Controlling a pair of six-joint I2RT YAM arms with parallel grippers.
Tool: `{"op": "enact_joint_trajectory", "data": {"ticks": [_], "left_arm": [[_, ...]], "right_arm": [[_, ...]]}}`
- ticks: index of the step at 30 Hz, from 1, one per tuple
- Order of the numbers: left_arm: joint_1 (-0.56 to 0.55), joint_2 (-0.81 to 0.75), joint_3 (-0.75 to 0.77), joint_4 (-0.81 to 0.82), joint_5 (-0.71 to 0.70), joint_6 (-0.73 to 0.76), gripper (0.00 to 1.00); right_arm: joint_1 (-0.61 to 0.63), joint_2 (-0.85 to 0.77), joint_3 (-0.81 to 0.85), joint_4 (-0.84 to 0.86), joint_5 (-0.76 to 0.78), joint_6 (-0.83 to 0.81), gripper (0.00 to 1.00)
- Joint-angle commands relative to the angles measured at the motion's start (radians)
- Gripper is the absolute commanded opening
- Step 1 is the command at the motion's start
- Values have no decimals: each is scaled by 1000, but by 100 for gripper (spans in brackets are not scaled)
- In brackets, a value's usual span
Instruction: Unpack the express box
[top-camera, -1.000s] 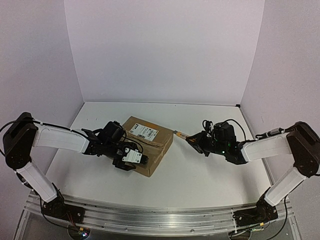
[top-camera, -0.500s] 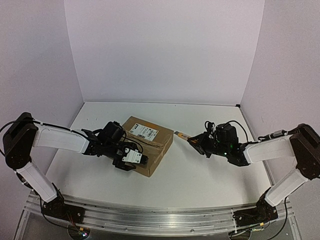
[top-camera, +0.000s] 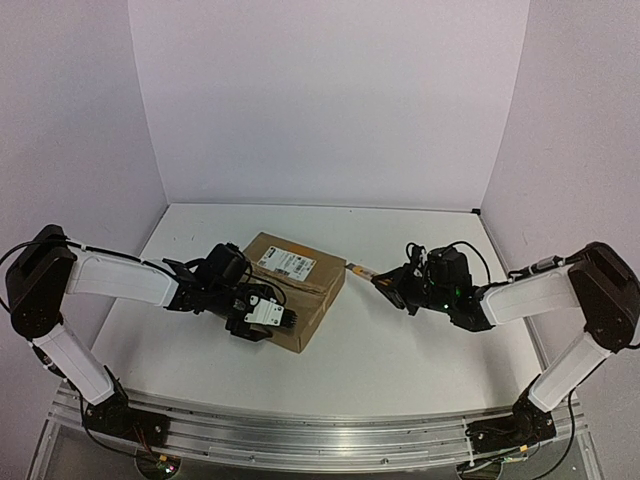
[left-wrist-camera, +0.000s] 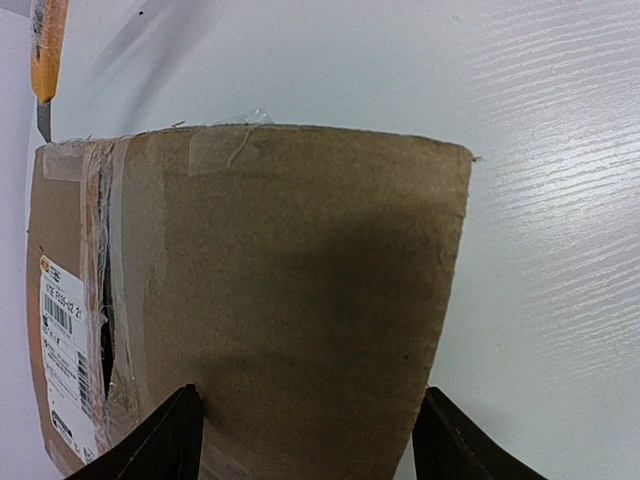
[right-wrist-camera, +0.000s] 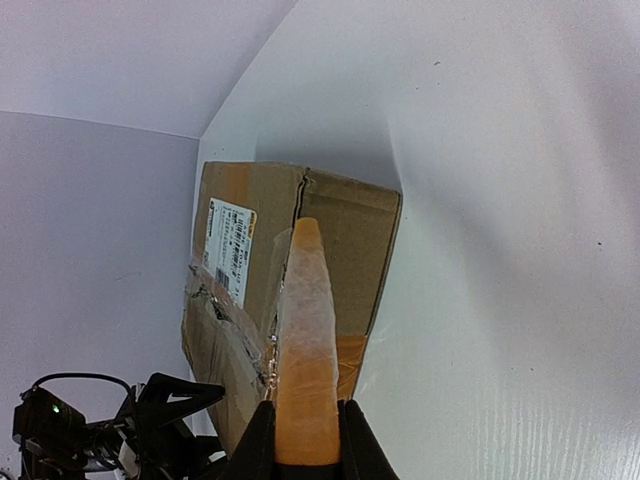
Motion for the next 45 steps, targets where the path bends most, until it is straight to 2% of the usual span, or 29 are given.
{"op": "enact_joint_trajectory", "data": {"ticks": [1,33,40,45], "left_arm": [[3,-11,-16,-14,7,-14,72],[3,-1,-17,3,1,-21,72],[3,21,-7,27,-11,-34,71],[3,57,29,48,-41,-99,70]], "right_arm": [[-2,-17,29,77,-11,8,0],[48,-75,16,-2,-6,43,0],[72,-16,37,22,-21,55,0],[103,-10,13,23,-9,91,0]]}}
